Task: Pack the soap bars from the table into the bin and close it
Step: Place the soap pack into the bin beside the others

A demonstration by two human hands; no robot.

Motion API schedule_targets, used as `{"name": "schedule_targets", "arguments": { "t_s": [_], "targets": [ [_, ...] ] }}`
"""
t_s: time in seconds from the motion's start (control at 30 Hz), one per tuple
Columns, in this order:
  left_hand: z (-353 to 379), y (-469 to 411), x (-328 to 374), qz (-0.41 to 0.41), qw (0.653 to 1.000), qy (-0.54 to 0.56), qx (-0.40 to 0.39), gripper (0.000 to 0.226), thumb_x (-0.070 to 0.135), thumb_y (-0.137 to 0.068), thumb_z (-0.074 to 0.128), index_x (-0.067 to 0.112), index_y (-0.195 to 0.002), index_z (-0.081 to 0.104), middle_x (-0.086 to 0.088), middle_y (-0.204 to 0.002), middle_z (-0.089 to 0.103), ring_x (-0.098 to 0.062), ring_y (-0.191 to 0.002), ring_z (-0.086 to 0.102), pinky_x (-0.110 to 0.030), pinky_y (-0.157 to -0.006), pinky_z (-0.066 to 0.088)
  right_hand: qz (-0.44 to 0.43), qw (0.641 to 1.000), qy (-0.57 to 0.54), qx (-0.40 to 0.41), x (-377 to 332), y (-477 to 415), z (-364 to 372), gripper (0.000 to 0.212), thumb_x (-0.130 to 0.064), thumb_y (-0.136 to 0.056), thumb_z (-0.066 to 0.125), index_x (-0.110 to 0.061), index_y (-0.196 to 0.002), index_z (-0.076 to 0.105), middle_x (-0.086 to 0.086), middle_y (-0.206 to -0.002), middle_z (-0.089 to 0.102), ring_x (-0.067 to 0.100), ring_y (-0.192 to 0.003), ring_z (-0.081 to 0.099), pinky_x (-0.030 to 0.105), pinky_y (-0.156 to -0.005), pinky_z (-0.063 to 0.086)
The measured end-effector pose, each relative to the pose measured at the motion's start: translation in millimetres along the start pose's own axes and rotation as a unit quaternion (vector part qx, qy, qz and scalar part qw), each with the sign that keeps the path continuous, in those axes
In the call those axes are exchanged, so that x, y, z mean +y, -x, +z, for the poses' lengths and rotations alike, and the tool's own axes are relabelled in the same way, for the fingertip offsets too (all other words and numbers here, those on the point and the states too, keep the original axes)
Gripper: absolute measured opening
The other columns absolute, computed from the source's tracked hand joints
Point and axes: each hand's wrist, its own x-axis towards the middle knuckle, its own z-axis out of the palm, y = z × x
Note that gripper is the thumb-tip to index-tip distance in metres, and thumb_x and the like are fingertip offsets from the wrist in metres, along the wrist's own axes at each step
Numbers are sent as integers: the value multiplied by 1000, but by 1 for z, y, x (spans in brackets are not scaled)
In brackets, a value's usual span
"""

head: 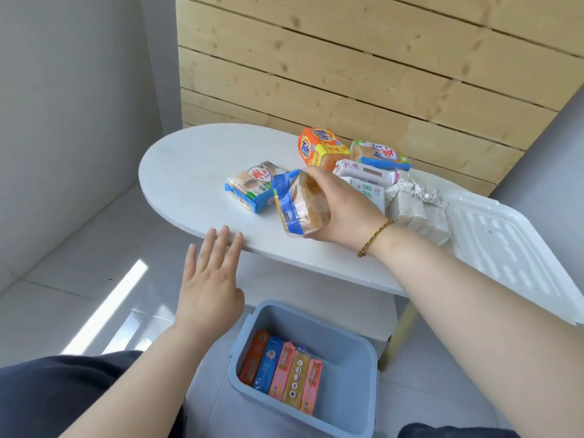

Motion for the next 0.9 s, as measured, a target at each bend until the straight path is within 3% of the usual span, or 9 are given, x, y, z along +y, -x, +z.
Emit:
{"name": "schedule_targets", "arguments": {
  "t_s": [0.13, 0.17, 0.3, 0.37, 0.47, 0.57, 0.7, 0.9],
  "targets": [
    [2, 18, 10, 25, 990, 71, 119, 63, -8, -74, 51, 1, -135, 36, -18, -144, 37, -33, -138, 23, -45, -112, 5, 3, 996, -88, -3, -15, 40, -19, 75, -8, -65, 79, -6, -128, 40, 1, -113, 51, 10, -103, 48, 4, -83, 34],
    [6, 25, 12, 29, 990, 72, 116, 61, -10, -74, 52, -1, -133, 39, -19, -142, 40, -35, -137, 27, -44, -111, 7, 14, 995, -99, -22, -16, 53, -21, 76, -8, -64, 80, -7, -129, 40, -3, -111, 49, 7, -103, 48, 2, -83, 34],
    [27, 38, 11, 15, 996, 81, 18, 58, -4, -81, 50, 5, -136, 35, -12, -147, 34, -27, -141, 20, -36, -115, 5, 56, 982, -128, -126, -7, 104, -10, 77, -10, -61, 81, -10, -127, 41, -7, -105, 50, -1, -96, 48, -2, -80, 34],
    [47, 44, 7, 7, 997, 48, -53, 57, 6, -87, 44, 11, -140, 25, -6, -152, 23, -20, -143, 12, -32, -116, 2, 124, 962, -145, -193, 5, 126, 9, 81, -12, -62, 81, -18, -130, 37, -10, -109, 52, 1, -102, 50, 5, -83, 38],
    [78, 47, -2, -22, 988, 18, -151, 57, 18, -92, 38, 16, -143, 12, -3, -155, 11, -17, -143, 7, -32, -117, 5, 246, 917, -180, -256, 35, 147, 48, 79, -16, -64, 79, -22, -130, 35, -7, -110, 56, 11, -106, 56, 18, -88, 44],
    [106, 51, -6, -12, 970, 8, -241, 67, 32, -89, 45, 21, -144, 8, -1, -156, 8, -17, -143, 5, -34, -117, 5, 370, 857, -224, -281, 66, 160, 91, 76, -21, -69, 76, -21, -132, 34, -5, -110, 56, 12, -100, 56, 23, -88, 47],
    [140, 61, -7, 33, 939, -31, -340, 89, 56, -79, 52, 26, -144, 1, 2, -156, -3, -16, -143, -4, -36, -117, -1, 514, 760, -329, -223, 94, 174, 149, 51, -18, -78, 69, -11, -123, 45, 11, -124, 59, 23, -108, 58, 36, -98, 47],
    [166, 57, -23, 0, 936, -49, -348, 106, 64, -72, 55, 21, -143, -10, -2, -155, -12, -18, -142, -13, -36, -116, -8, 637, 674, -357, -111, 124, 174, 203, 34, -19, -88, 58, -6, -118, 52, 16, -124, 60, 30, -113, 57, 36, -92, 45]
  ]
}}
